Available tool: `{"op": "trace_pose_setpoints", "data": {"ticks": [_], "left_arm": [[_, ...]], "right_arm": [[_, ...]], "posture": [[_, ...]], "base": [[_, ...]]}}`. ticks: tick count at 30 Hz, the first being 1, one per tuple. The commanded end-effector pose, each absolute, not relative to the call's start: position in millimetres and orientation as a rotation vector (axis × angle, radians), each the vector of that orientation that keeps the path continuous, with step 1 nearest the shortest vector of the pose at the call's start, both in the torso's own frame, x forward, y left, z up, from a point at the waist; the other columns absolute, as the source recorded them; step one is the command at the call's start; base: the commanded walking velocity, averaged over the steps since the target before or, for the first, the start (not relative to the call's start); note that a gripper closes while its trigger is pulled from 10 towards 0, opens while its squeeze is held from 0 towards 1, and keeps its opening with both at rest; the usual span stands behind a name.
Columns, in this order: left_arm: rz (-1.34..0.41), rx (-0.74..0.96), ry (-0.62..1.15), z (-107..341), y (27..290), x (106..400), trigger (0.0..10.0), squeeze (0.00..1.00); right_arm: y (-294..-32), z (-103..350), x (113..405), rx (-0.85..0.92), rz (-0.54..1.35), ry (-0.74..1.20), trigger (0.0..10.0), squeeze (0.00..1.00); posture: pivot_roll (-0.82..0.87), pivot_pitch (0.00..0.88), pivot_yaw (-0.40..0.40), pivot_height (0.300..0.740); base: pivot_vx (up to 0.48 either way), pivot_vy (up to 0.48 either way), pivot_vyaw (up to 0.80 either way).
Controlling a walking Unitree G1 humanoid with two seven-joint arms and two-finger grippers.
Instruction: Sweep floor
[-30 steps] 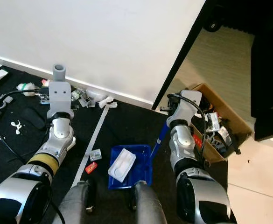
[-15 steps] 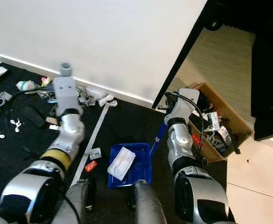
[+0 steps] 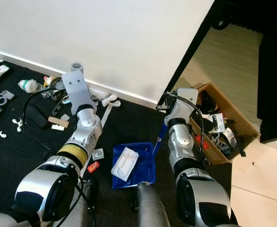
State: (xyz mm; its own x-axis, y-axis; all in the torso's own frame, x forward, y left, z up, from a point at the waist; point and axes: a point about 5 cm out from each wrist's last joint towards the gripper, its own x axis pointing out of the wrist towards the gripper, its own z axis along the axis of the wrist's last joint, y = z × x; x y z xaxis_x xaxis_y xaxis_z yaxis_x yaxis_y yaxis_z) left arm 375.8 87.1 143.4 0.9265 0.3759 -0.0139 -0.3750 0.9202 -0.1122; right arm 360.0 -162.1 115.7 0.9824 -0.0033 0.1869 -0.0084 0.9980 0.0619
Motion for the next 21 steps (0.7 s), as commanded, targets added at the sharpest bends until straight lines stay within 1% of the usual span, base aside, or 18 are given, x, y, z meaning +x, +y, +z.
{"op": "trace_pose_setpoints", "data": {"ticks": [1,4,7,11,15,19,20,21], "left_arm": [[0.236,-0.355,0.062,160,17,367,10.0,0.00],[0.212,-0.442,0.086,172,12,371,10.0,0.00],[0.201,-0.521,0.114,184,14,378,10.0,0.00],[0.191,-0.540,0.101,194,19,383,10.0,0.00],[0.202,-0.570,0.087,211,40,394,10.0,0.00],[0.170,-0.520,0.033,223,56,400,10.0,0.00],[0.147,-0.457,0.010,227,69,403,10.0,0.00],[0.147,-0.457,0.010,227,69,403,10.0,0.00]], "right_arm": [[-157,99,353,0.087,0.015,-0.125,10.0,0.00],[-158,100,354,0.086,0.013,-0.121,10.0,0.00],[-158,101,355,0.088,0.012,-0.118,10.0,0.00],[-158,102,356,0.089,0.013,-0.117,10.0,0.00],[-157,103,357,0.094,0.015,-0.114,10.0,0.00],[-157,104,358,0.096,0.015,-0.114,10.0,0.00],[-157,105,359,0.097,0.016,-0.114,10.0,0.00],[-157,105,359,0.097,0.016,-0.114,10.0,0.00]], "posture": [[0.03,0.343,-0.073,0.740],[0.03,0.333,-0.075,0.740],[0.04,0.323,-0.076,0.740],[0.04,0.319,-0.078,0.740],[0.05,0.304,-0.081,0.740],[0.05,0.298,-0.082,0.740],[0.05,0.297,-0.082,0.740],[0.05,0.297,-0.082,0.740]], "base": [[0.000,0.000,0.00],[0.000,0.000,0.00],[0.000,0.000,0.00],[0.000,0.000,0.00],[0.000,0.000,0.00],[0.000,0.000,0.00],[0.000,0.000,0.00],[0.000,0.000,0.00]]}}
